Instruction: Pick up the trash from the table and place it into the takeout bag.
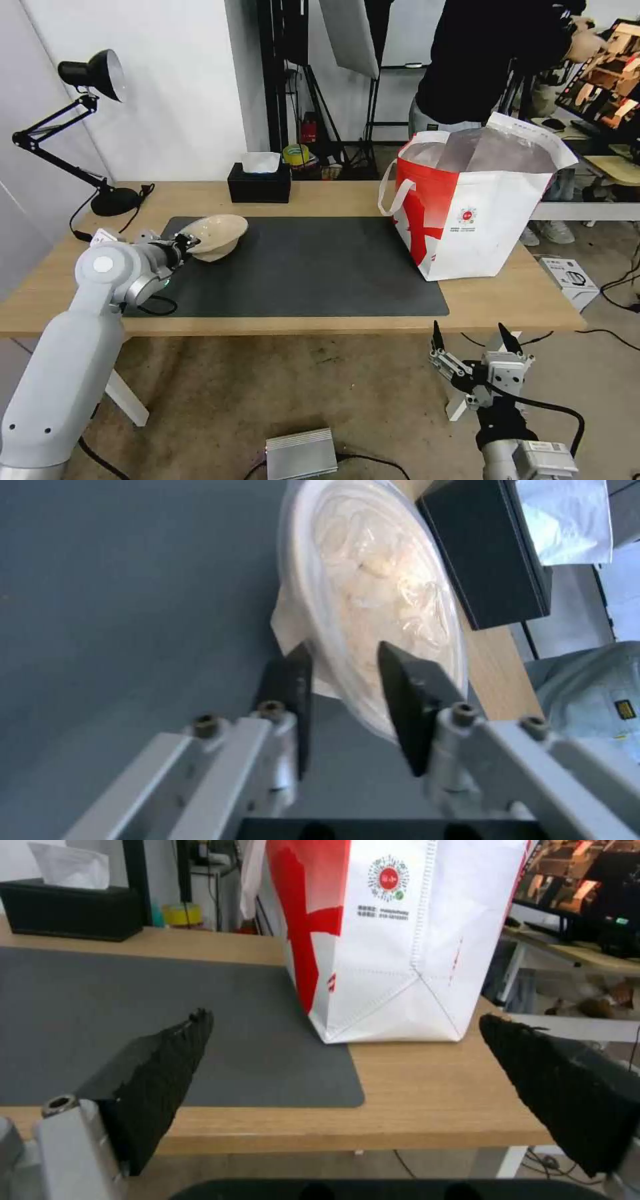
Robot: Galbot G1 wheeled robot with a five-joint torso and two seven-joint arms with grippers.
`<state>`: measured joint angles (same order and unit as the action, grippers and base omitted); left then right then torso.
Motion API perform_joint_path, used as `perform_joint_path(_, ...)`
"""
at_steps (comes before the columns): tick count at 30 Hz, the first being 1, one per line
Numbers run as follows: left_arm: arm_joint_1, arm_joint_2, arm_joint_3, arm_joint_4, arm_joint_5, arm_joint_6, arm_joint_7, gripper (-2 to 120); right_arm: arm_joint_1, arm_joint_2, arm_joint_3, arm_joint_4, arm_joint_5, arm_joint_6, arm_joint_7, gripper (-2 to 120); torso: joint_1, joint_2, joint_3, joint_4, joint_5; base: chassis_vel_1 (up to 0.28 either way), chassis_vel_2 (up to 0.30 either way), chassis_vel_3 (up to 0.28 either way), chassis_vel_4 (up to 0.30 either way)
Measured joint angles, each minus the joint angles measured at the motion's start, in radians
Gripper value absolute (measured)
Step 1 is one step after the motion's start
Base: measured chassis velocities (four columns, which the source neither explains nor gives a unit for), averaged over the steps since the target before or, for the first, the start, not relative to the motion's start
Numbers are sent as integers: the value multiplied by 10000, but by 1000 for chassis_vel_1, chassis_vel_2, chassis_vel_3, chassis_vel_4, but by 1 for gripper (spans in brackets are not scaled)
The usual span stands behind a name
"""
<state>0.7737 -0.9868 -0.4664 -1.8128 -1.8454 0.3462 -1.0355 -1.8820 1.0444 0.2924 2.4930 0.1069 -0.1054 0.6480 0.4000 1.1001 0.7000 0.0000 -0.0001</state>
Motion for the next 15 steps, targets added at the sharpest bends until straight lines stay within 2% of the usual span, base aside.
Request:
perform_joint_path(2,46,47,-33,-60,-14,-6,0,15,0,0,0,0,0,0,0,100,0,0,0,0,1,0,0,0,0)
perform_joint_path(3,46,47,-33,-60,-14,-6,0,15,0,0,0,0,0,0,0,100,0,0,0,0,1,0,0,0,0)
perform_joint_path(6,124,108,-70,-175,-24,-14,7,1,0,0,0,0,0,0,0,100,0,0,0,-1,1,0,0,0,0)
perform_joint_path(15,452,322,-243,-606,-149,-17,45,0,0,0,0,0,0,0,0,100,0,0,0,0,1,0,0,0,0)
